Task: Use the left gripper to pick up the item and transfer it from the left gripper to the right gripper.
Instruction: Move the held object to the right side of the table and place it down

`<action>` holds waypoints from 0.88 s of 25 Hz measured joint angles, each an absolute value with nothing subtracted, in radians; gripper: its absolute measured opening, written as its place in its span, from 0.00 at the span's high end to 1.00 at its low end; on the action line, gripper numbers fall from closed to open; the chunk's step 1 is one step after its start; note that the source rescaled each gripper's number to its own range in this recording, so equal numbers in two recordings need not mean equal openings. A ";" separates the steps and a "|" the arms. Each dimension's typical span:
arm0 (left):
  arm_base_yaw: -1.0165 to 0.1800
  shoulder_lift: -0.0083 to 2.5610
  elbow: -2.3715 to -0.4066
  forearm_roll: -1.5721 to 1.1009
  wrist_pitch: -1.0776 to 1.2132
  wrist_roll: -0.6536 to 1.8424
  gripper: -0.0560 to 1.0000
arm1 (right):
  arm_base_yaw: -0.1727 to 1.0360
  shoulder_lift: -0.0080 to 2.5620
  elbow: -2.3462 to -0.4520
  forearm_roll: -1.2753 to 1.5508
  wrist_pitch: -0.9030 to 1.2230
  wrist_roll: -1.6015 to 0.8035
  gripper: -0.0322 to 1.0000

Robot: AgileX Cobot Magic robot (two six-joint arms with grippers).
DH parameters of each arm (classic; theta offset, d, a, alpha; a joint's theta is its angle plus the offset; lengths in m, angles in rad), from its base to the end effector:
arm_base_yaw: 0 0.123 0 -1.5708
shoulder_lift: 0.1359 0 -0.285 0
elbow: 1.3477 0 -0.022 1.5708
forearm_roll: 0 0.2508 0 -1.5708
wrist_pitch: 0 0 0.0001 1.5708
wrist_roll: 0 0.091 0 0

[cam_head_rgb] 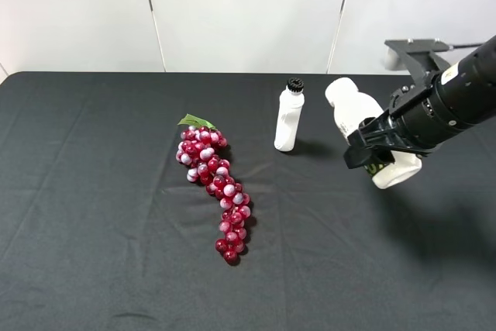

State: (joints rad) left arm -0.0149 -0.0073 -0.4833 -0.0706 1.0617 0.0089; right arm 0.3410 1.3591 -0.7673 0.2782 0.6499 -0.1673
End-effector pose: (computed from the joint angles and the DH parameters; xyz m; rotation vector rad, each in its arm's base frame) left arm -0.0043 -0.0055 0.2727 0.0273 2.0536 -0.0884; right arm 0.2271 0.0967 0.2238 -0.4369 2.6929 0.3427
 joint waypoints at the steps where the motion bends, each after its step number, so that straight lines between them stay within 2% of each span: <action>1: 0.007 -0.007 -0.483 -0.071 1.062 0.009 0.02 | 0.322 1.386 -0.767 0.275 0.649 -0.173 0.90; 8: 0.136 -0.007 -0.483 -0.071 1.062 0.009 0.02 | 0.259 1.538 -0.767 0.233 0.595 -0.181 0.90; 22: 0.140 -0.007 -0.483 -0.071 1.062 0.009 0.02 | 0.255 1.690 -0.768 0.173 0.418 -0.181 0.90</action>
State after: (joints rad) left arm 0.1402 -0.0073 -0.4833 -0.0706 1.0617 0.0089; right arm 0.2552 1.6902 -0.7676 0.1726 0.4179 -0.1814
